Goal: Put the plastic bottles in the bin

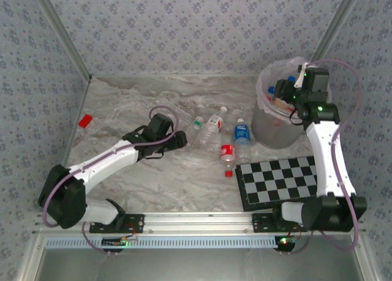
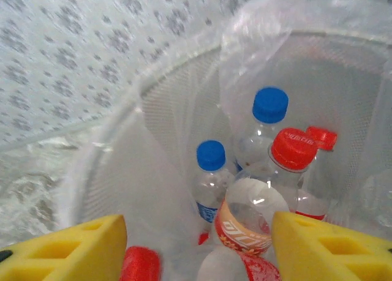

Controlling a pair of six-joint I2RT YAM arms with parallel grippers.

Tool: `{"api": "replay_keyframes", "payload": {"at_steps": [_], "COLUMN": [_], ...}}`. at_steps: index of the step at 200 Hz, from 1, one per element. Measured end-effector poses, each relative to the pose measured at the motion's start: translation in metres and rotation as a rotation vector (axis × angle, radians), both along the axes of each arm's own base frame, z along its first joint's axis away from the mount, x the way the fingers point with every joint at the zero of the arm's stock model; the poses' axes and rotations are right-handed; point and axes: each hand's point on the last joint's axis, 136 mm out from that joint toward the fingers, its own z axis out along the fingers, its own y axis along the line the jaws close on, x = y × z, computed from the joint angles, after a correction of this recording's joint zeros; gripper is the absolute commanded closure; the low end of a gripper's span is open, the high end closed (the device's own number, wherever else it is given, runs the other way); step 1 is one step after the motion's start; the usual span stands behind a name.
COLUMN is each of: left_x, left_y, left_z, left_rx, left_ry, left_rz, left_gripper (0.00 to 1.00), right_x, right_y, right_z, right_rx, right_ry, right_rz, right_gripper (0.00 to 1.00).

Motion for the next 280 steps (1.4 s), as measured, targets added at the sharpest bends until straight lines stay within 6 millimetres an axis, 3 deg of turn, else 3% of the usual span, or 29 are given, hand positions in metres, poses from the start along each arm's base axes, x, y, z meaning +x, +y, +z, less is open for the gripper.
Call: {"api": "replay_keyframes", "payload": {"at_steps": [23,52,81,125,158,198,228,262,280], "left_x": [0.016,0.04,0.052,0.048,0.047,0.049,0.042,0.022,0.006], "left_y": [-0.014,-0.033,-0.043,-0.048,-0.048,-0.049,-0.037,-0.018,-0.021], "left_z": [-0.001,-0.009,-0.029,-0.069,-0.079,-0.076,-0.07,-0.024,0.009], "left_rx": [0.039,0.093,0.151,0.21,0.226,0.227,0.252,0.206,0.115], "left_ry": [-0.014,-0.019,0.002,0.079,0.095,0.074,0.062,-0.048,-0.159], "left_rz": [-0.055,-0.113,-0.167,-0.247,-0.263,-0.272,-0.265,-0.25,-0.27], "left_gripper": [0.22,0.25,0.27,0.25,0.39,0.49,0.53,0.57,0.58], "right_x": [-0.023,-0.045,-0.059,-0.082,-0.097,-0.102,-0.1,-0.094,-0.092], "right_y": [0.007,0.024,0.045,0.059,0.062,0.069,0.083,0.134,0.169], "right_z": [0.022,0.029,0.014,-0.012,-0.014,-0.031,-0.036,-0.038,-0.041], "right_rx": [0.021,0.069,0.134,0.187,0.197,0.234,0.292,0.327,0.327], "right_ry": [-0.052,-0.055,-0.006,0.091,0.099,0.145,0.155,0.169,0.18], "right_rz": [0.026,0.113,0.221,0.278,0.292,0.32,0.368,0.521,0.619], "right_gripper": [0.19,0.16,0.17,0.17,0.18,0.19,0.23,0.27,0.3]}}
